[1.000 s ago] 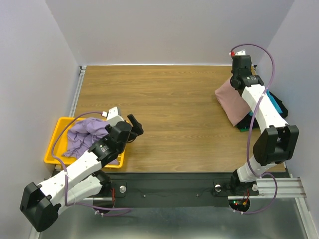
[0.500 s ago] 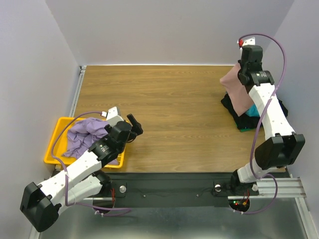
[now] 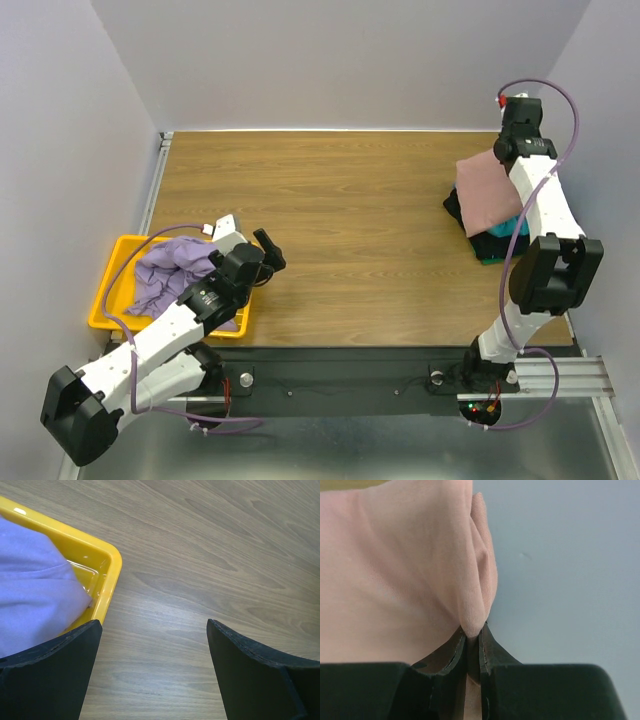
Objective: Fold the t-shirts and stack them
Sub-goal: Neatly place the folded tshirt to the corner
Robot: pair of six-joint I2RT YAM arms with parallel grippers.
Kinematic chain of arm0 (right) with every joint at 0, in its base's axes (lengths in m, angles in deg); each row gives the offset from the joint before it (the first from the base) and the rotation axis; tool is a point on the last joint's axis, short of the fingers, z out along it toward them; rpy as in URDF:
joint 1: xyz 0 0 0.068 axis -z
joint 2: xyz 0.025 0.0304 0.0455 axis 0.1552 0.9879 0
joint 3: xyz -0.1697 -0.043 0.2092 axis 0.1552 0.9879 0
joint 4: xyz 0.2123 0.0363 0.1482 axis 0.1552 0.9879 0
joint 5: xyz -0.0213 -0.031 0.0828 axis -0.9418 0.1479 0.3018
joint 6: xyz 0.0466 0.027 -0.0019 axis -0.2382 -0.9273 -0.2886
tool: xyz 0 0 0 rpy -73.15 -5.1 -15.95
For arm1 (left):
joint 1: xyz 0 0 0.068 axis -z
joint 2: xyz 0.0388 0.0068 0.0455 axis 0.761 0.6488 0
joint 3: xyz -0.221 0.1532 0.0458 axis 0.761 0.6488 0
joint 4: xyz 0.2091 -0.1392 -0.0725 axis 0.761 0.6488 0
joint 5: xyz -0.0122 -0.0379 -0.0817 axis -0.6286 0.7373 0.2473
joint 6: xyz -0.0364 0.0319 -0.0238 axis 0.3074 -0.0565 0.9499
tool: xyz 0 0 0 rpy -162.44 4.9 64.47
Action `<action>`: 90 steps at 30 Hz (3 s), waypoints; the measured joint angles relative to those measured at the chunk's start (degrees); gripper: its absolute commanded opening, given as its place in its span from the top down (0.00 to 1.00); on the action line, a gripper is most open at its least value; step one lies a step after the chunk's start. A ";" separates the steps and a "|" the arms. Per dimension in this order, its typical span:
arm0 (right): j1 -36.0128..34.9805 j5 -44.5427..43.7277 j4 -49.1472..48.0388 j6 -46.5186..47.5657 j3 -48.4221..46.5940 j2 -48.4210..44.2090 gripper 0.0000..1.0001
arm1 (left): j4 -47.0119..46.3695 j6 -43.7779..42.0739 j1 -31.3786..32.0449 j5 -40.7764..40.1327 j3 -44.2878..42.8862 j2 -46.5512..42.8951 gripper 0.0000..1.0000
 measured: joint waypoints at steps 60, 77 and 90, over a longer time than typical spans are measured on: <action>-8.44 40.87 -22.95 -51.67 45.64 -33.27 0.00 | 2.99 0.72 -2.43 1.64 -2.27 -2.23 0.01; -13.55 45.92 -28.26 -62.23 71.01 -50.73 0.00 | 1.70 1.55 -2.64 3.72 -2.05 -3.41 0.01; -13.55 42.82 -29.88 -64.54 73.75 -60.81 0.00 | -0.31 1.73 -2.64 3.23 -0.26 -6.93 0.01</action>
